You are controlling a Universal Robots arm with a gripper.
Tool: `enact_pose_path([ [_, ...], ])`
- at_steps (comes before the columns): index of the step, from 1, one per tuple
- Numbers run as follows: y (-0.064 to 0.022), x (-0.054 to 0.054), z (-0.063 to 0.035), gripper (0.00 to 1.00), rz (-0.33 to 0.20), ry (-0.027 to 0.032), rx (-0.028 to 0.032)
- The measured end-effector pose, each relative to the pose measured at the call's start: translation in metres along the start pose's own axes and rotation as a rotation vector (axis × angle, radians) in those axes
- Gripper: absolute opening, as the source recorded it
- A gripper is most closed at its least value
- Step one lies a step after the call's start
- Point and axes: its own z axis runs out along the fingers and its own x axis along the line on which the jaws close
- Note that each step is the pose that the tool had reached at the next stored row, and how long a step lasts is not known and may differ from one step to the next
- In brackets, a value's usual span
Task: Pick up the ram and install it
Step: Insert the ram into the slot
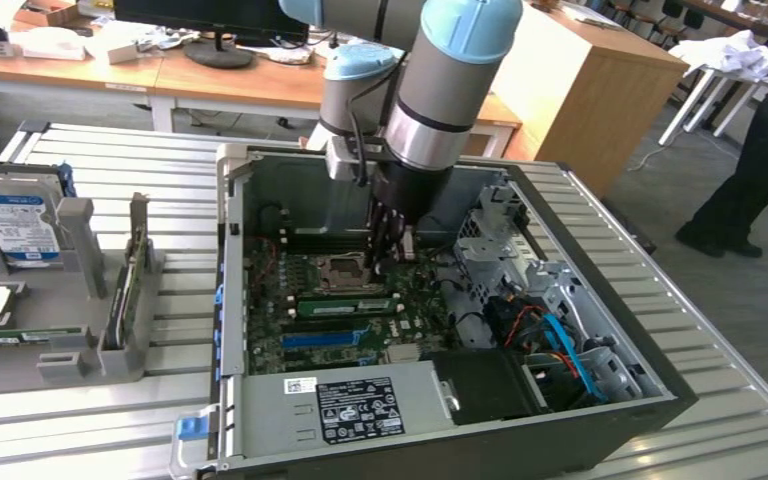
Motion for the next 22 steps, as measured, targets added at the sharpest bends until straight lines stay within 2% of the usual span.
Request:
enact_pose_path([
  [22, 0.0022, -0.001, -0.0436, 0.31, 0.0, 0.0, 0.0],
])
